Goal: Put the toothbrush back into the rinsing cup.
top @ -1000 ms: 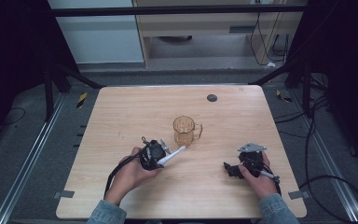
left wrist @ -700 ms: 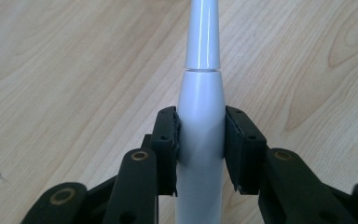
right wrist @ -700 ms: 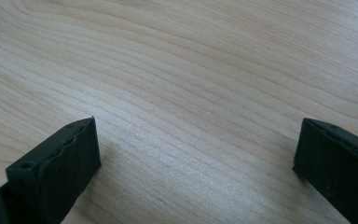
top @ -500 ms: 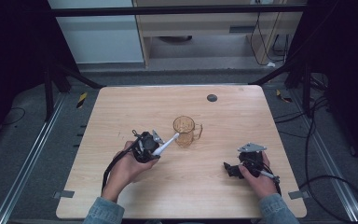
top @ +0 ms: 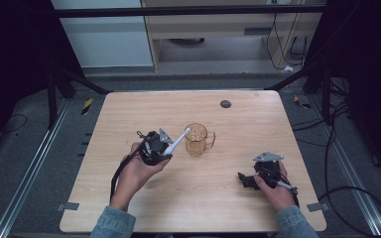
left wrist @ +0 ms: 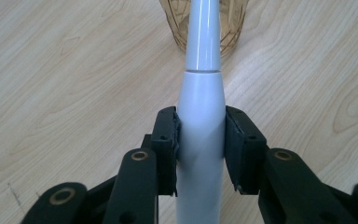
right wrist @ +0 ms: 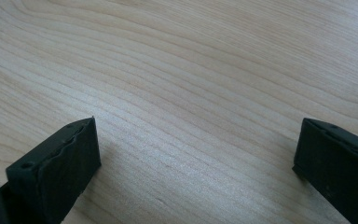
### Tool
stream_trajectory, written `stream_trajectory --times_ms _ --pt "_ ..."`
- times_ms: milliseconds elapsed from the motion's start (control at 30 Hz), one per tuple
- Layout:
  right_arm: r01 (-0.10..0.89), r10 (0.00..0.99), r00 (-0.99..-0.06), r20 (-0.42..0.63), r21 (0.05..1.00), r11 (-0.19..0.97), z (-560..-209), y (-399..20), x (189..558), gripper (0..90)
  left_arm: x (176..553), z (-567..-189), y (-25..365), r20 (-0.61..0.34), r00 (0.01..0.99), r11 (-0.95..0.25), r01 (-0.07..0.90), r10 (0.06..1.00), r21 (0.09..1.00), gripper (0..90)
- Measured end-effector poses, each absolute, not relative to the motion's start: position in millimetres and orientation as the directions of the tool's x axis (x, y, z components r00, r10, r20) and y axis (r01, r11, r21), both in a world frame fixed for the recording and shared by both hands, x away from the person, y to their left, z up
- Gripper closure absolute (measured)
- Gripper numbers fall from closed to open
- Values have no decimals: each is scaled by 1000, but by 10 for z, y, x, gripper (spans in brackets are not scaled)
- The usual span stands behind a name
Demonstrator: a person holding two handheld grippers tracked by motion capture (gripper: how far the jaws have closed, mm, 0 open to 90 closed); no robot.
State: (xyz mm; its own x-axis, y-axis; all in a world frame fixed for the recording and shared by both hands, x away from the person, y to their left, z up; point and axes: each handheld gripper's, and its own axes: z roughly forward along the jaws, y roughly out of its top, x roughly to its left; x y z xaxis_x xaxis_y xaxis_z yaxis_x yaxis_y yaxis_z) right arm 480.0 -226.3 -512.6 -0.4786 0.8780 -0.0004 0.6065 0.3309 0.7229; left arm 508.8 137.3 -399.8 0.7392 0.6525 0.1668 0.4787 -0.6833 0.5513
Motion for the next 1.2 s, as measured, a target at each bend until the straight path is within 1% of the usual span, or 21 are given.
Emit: stream_trajectory --times_ms 300,367,500,600,700,733,933,1200 --pt "607 878 -479 2 723 330 -5126 -2262 4802 3 5227 -3994 1350 143 710 -634 496 689 594 667" --pt "609 878 -478 3 722 329 -5126 -2261 4802 3 5233 -3970 1338 151 702 -629 495 696 600 667" --pt "608 878 -479 3 722 330 -5126 -2262 4802 3 5194 -3905 1311 188 674 -622 489 715 611 667" --pt "608 878 -479 1 722 331 -5126 -2263 4803 3 5158 -3907 1319 194 651 -605 497 734 622 667" --pt "608 878 -479 1 722 331 -5126 -2263 4803 3 5120 -3905 1321 210 608 -578 508 765 639 667" --pt "607 877 -480 0 722 332 -5126 -2263 4804 3 5120 -3901 1320 217 604 -576 498 767 649 667" --pt "608 878 -479 2 722 331 -5126 -2263 4803 3 5060 -3831 1332 200 550 -514 507 811 692 667" --pt "607 877 -481 1 722 332 -5126 -2265 4805 4 5025 -3837 1320 225 506 -493 493 833 717 667"
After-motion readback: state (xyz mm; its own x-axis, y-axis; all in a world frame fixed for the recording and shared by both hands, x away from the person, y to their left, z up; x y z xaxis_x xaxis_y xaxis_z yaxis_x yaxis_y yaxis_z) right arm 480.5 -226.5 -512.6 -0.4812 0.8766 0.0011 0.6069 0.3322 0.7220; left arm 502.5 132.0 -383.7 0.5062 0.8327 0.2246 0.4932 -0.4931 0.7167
